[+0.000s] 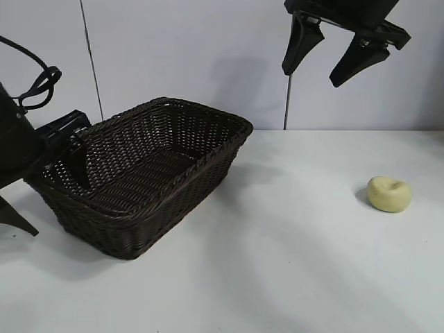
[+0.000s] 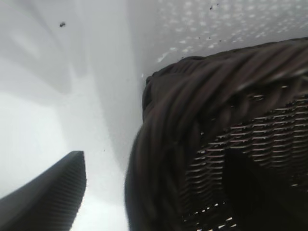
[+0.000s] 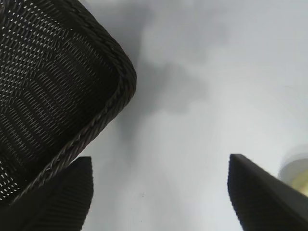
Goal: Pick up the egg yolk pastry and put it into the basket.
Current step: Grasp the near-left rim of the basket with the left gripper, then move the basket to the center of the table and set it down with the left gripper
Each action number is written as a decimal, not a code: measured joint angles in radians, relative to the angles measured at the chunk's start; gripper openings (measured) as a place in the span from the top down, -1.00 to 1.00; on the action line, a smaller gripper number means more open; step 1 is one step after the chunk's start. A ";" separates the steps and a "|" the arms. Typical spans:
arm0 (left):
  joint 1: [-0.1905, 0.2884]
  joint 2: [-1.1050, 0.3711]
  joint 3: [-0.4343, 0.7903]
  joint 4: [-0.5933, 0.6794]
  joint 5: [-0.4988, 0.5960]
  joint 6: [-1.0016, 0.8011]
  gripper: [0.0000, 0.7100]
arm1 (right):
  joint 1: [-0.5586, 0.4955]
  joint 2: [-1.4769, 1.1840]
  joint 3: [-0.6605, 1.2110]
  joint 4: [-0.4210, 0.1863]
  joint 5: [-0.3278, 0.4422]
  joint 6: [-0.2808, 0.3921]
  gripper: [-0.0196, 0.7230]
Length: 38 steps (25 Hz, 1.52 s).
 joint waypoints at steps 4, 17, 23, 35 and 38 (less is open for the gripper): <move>0.000 0.001 0.000 0.000 -0.005 0.001 0.36 | 0.000 0.000 0.000 0.000 0.000 0.000 -0.56; 0.000 0.002 -0.005 -0.005 0.003 -0.001 0.69 | 0.000 0.000 0.000 0.000 -0.001 0.000 -0.56; 0.006 -0.026 -0.032 0.001 0.082 0.049 0.69 | 0.000 0.000 0.000 0.000 -0.001 0.000 -0.56; 0.024 -0.002 -0.232 -0.066 0.294 0.443 0.69 | 0.000 0.000 0.000 0.002 0.002 0.001 -0.56; 0.024 0.052 -0.309 -0.114 0.365 0.580 0.69 | 0.000 0.000 0.000 0.002 0.003 0.001 -0.56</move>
